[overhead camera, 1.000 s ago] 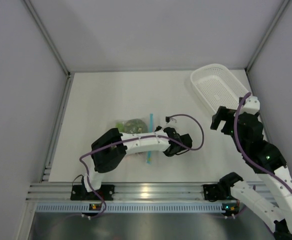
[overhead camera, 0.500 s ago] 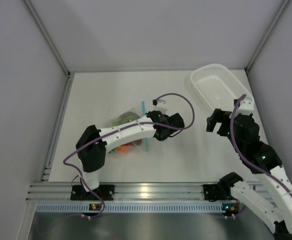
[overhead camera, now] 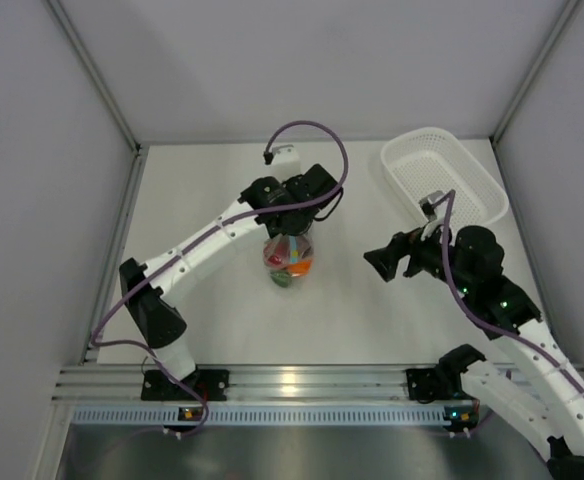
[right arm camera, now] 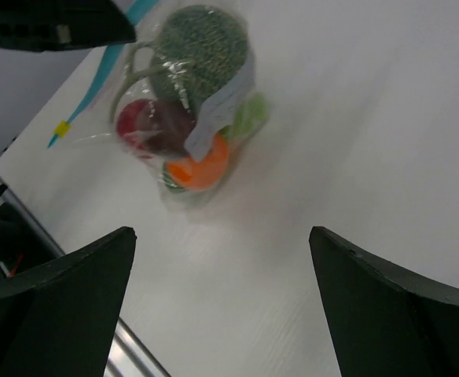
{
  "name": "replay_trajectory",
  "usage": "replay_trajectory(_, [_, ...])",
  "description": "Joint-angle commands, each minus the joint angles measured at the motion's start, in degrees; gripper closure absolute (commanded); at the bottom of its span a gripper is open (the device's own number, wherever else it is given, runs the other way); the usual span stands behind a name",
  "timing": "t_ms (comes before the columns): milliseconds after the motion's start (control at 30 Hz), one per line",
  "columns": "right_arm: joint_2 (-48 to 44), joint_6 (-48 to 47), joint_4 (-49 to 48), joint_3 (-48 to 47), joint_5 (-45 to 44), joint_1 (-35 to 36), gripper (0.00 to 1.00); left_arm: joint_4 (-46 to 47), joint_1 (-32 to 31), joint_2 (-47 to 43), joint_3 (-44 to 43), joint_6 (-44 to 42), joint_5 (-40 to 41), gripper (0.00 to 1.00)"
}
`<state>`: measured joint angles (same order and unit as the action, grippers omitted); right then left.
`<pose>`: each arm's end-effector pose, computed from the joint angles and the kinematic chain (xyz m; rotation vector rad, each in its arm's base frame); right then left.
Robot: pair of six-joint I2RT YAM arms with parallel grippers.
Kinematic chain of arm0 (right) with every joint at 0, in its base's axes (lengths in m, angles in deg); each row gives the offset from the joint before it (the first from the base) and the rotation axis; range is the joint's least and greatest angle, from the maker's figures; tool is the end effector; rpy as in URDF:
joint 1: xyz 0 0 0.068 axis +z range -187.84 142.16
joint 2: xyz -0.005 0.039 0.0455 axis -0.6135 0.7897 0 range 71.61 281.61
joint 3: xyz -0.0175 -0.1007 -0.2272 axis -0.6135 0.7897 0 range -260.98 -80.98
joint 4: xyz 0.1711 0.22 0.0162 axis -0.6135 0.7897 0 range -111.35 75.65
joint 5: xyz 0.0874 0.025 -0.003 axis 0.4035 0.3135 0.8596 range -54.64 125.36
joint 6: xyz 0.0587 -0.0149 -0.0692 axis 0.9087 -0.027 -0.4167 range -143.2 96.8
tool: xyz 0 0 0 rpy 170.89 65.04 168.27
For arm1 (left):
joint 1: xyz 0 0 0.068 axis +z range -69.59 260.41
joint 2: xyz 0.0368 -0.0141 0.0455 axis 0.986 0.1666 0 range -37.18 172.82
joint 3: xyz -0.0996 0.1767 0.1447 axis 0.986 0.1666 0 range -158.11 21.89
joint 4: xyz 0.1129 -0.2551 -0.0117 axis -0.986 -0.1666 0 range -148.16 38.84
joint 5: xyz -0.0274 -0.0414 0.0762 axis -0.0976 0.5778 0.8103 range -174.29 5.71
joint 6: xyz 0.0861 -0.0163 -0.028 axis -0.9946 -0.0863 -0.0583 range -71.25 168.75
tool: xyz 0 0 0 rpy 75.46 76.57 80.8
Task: Open the zip-top bag and remove the fake food
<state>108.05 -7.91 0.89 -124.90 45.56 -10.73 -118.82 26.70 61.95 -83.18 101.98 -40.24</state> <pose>0.1993 0.1184 0.3100 -0.3212 1.8512 0.6783 0.2697 -0.2702 0.3195 -0.2195 2.2468 0.0861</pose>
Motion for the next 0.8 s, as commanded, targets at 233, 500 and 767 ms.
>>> replay_trajectory(233, [11.45, -9.3, -7.74, -5.38, 4.68, 14.27, 0.06, 1.65, 7.39, -5.87, 2.94, 21.97, -9.15, 1.0])
replay_trajectory(500, [15.84, -8.26, -23.53, -2.49, -4.92, 21.23, 0.09, 10.25, 8.98, -13.96, 12.25, 34.74, -10.04, 1.0])
replay_trajectory(767, [22.43, -7.91, -33.74, -2.84, -0.27, 21.23, 0.18, 12.28, 8.98, -17.39, 17.0, 40.37, -10.48, 1.0])
